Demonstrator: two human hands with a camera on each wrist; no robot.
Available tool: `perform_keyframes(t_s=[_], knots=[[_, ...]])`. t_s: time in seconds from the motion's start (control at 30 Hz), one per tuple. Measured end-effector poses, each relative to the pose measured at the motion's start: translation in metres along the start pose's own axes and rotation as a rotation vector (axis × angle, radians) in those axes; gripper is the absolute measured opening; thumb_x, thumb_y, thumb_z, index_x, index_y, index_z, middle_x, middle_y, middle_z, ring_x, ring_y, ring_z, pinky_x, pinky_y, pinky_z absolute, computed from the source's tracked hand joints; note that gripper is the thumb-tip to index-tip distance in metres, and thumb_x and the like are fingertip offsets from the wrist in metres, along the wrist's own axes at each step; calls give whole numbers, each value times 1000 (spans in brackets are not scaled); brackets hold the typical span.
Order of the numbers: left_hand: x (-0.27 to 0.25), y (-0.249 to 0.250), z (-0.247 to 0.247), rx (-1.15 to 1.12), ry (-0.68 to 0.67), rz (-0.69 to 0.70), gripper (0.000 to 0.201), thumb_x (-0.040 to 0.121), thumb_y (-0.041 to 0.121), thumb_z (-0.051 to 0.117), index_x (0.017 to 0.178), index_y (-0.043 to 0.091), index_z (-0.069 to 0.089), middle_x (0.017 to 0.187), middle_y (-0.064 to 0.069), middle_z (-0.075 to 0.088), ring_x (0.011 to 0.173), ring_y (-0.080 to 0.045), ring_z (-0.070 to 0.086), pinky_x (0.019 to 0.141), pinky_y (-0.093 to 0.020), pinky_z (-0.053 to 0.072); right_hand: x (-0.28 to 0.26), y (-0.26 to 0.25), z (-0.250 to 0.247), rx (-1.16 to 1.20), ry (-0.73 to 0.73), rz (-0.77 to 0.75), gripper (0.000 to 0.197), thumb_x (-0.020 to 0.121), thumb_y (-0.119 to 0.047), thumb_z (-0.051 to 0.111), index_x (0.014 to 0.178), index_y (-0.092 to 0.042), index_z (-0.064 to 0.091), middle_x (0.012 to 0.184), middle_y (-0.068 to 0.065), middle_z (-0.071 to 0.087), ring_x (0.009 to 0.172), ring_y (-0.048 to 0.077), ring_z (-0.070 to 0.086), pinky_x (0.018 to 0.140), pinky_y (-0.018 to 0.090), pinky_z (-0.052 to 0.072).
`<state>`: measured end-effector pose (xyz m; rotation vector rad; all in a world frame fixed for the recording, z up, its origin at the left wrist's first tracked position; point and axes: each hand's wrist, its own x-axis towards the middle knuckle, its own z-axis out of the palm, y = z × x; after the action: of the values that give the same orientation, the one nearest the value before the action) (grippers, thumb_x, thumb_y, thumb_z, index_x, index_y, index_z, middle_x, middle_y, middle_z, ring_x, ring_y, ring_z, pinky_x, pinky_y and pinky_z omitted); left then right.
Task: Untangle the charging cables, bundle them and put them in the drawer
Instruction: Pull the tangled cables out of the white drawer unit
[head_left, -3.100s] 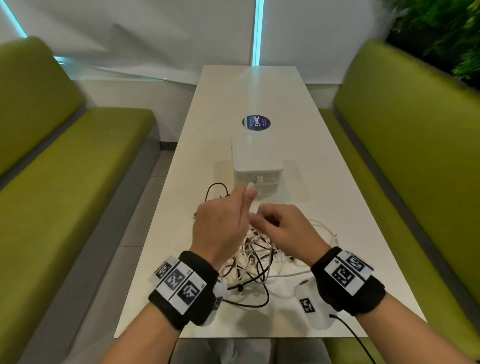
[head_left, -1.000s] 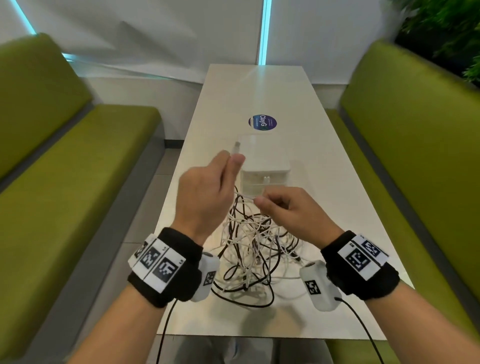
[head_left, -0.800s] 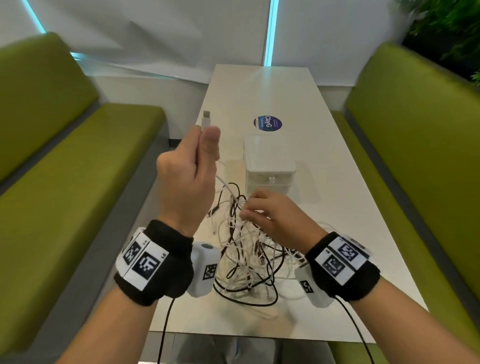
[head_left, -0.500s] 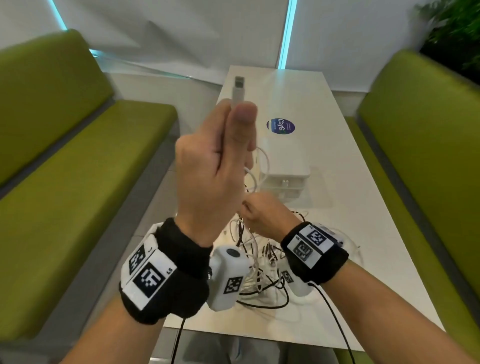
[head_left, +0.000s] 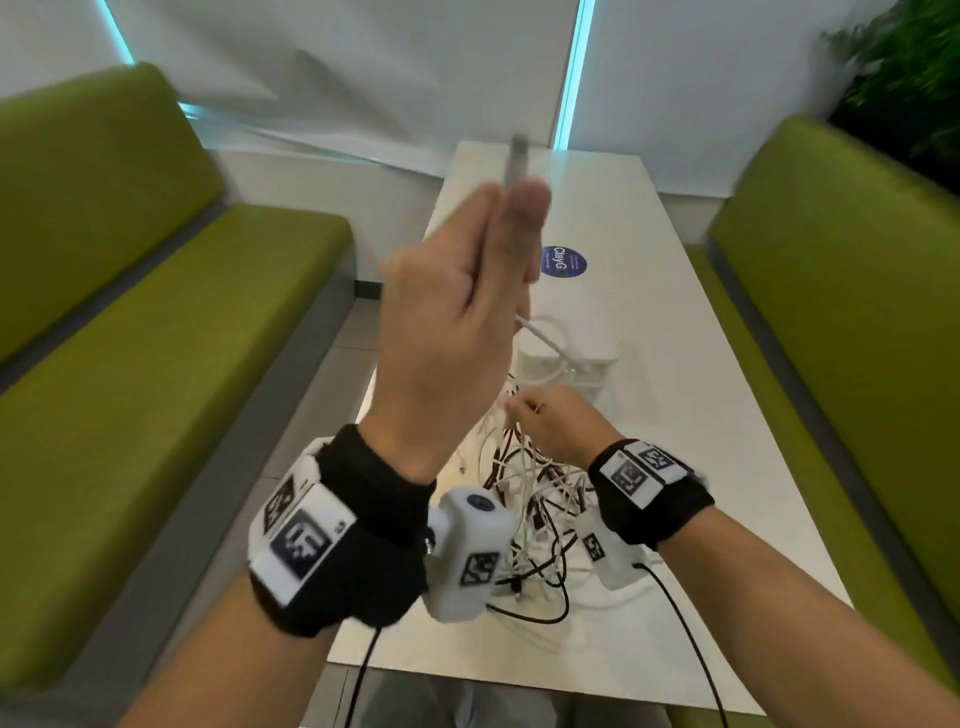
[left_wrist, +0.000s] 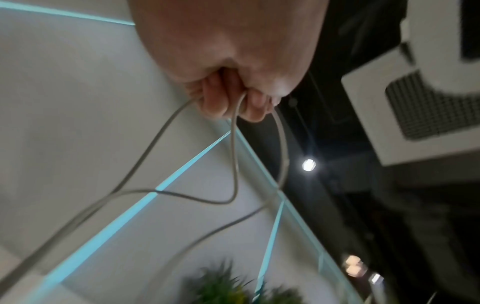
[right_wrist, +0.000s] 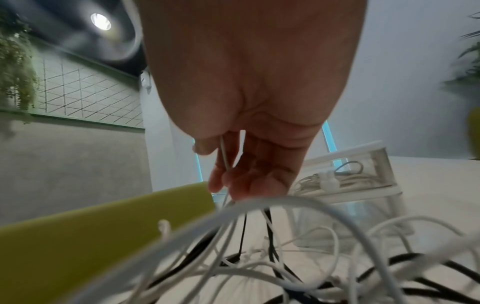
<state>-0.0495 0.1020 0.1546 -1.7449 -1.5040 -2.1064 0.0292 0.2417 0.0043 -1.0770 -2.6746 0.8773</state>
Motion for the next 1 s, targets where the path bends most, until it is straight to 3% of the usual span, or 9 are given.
perform_keyframes(t_s=[0.13,0.23,0.37,0.47,0.57,0.67,0.73,0.9,1.0], knots=[[-25,-73,0,656,-325,-175,40,103,43,34,67,25,37,55,1,50,49,-17,49,50,-32,33,-12,5,-9,81,43,61,65,102,-51,24,73,-10,66,64,-5,57,62,12,54,68,29,42],[-39,-97,2,819,-361,-322,42,103,41,31,63,29,30,65,8,41,56,-9,40,55,-28,21,-16,8,-17,60,85,36,70,102,-50,21,74,-4,66,66,0,60,64,17,58,66,28,44],[-28,-93,-8,593,123,-353,39,105,32,33,78,9,50,84,1,46,66,-7,40,64,-21,29,-19,12,-16,5,113,29,79,101,-53,14,67,1,61,70,19,66,63,29,61,69,35,49],[-18,-66,-6,494,342,-56,46,104,31,33,83,-3,56,93,-7,48,84,-11,41,77,-14,32,-20,8,-17,-52,145,20,66,103,-50,13,57,-14,46,58,10,55,51,20,50,63,34,47],[-27,-44,16,451,70,182,49,102,30,31,81,-3,59,87,-12,58,85,-21,49,75,-21,38,-24,1,-14,-86,185,-38,45,105,-36,22,65,-20,35,56,-2,44,49,12,41,59,36,42],[-43,-61,38,487,-350,-41,41,103,38,31,90,10,59,80,2,57,74,-18,53,66,-33,44,-29,4,-5,43,293,-189,28,97,-20,44,75,-11,58,69,5,59,60,17,55,60,37,49],[-54,-84,46,573,-417,-137,36,103,38,33,91,15,58,77,5,55,72,-20,54,64,-38,45,-32,5,-3,96,291,-208,24,91,-19,47,71,-10,58,68,1,60,60,14,56,55,31,49],[-71,-107,52,661,-512,-61,37,103,38,37,77,18,56,71,3,55,64,-21,50,63,-37,41,-47,7,-3,70,237,-205,23,84,-5,58,63,-11,54,57,0,53,50,12,47,47,22,35],[-71,-109,46,613,-547,-126,34,103,43,30,76,27,44,63,6,53,58,-21,51,57,-36,41,-53,10,-4,237,252,-205,39,80,-31,55,53,-5,46,49,8,47,46,19,39,47,31,32]])
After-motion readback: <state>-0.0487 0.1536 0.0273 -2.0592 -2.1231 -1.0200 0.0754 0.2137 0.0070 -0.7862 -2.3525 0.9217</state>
